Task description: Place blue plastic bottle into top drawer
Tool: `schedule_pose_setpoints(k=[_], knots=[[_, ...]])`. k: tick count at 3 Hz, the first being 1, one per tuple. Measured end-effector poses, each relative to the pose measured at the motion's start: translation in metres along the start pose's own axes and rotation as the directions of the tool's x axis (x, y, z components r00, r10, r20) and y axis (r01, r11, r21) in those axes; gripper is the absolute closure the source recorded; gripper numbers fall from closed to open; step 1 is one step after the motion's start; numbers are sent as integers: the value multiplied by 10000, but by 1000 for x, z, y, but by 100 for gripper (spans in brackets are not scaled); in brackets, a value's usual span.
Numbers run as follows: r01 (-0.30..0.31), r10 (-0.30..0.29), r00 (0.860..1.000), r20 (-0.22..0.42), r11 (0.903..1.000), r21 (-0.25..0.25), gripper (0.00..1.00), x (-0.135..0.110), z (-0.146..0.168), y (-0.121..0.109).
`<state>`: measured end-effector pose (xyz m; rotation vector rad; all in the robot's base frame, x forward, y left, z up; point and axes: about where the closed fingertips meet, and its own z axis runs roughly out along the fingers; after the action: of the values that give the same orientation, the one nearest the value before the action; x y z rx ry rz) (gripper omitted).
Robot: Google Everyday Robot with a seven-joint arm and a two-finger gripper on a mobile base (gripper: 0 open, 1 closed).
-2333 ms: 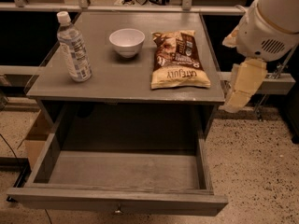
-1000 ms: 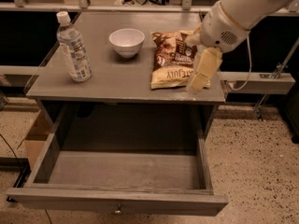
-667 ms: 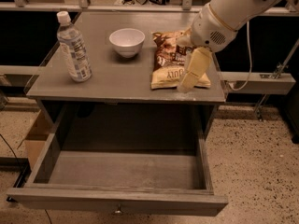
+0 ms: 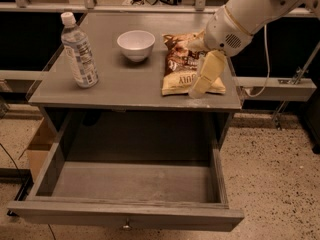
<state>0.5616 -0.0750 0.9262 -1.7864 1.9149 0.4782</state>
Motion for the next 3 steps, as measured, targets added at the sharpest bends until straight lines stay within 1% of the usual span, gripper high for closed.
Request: schedule_pose_setpoints(k=[1,2,3], knots=[[-302,311,9931,1130,9995,-91,0,-8,8,-19],[-396,422,9744,2209,9991,-158,0,-31,16,-49],[-393,416,9742,2217,9991,-148,0,-32,16,-49]])
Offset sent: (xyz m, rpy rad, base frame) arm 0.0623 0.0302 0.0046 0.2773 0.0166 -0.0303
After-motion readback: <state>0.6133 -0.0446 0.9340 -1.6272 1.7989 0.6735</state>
